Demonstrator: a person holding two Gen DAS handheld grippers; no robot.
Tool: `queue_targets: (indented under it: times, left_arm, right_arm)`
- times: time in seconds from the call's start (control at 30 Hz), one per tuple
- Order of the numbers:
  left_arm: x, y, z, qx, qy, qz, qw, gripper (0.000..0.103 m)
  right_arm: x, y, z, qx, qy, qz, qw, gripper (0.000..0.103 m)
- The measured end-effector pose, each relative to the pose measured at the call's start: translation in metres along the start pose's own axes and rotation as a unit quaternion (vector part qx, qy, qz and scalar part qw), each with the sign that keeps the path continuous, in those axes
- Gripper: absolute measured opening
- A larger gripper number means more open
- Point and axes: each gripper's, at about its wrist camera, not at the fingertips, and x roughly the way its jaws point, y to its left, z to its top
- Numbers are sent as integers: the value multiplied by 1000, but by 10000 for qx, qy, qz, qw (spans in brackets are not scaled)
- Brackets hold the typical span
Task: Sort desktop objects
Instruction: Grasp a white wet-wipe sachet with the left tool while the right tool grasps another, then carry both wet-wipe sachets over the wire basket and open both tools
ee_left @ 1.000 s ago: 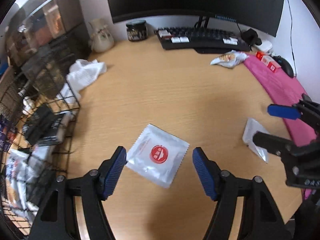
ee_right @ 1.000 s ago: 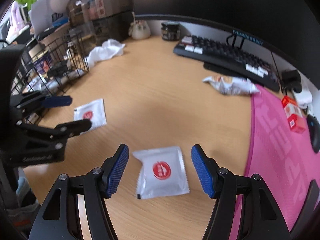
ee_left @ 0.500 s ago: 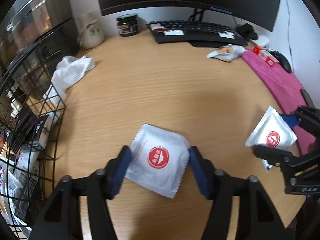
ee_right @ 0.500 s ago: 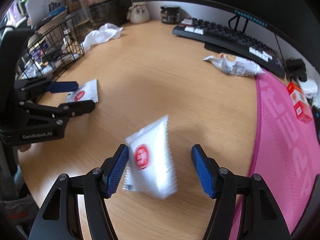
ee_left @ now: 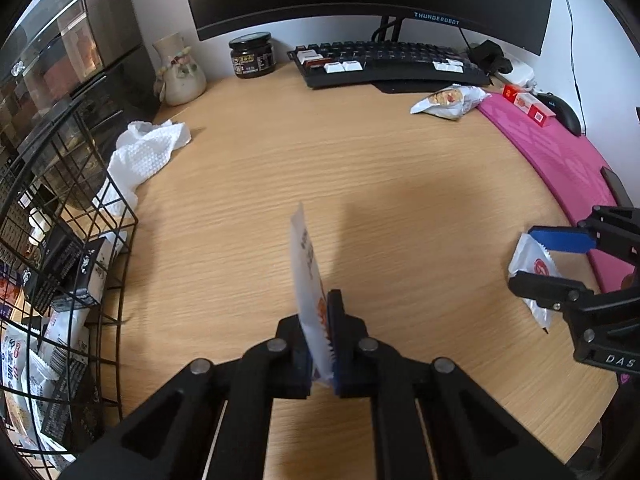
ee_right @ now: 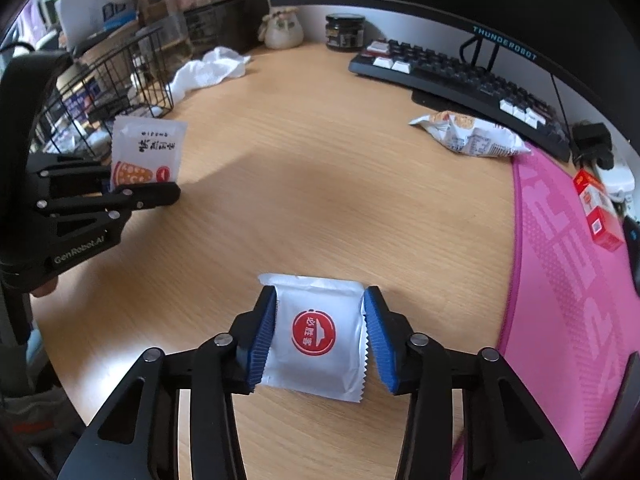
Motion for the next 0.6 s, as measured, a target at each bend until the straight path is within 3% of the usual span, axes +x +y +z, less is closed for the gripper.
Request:
queue_targets:
  times: [0.33, 0.6]
  left_arm:
    - [-23, 3, 6, -21, -250, 28, 9997, 6]
    - [-85, 22, 14, -151, -904, 159, 9957, 6]
  right_arm:
    - [-20, 2, 7, 99, -340, 89, 9993, 42]
    - [-48, 22, 27, -119, -662, 172, 9976, 42]
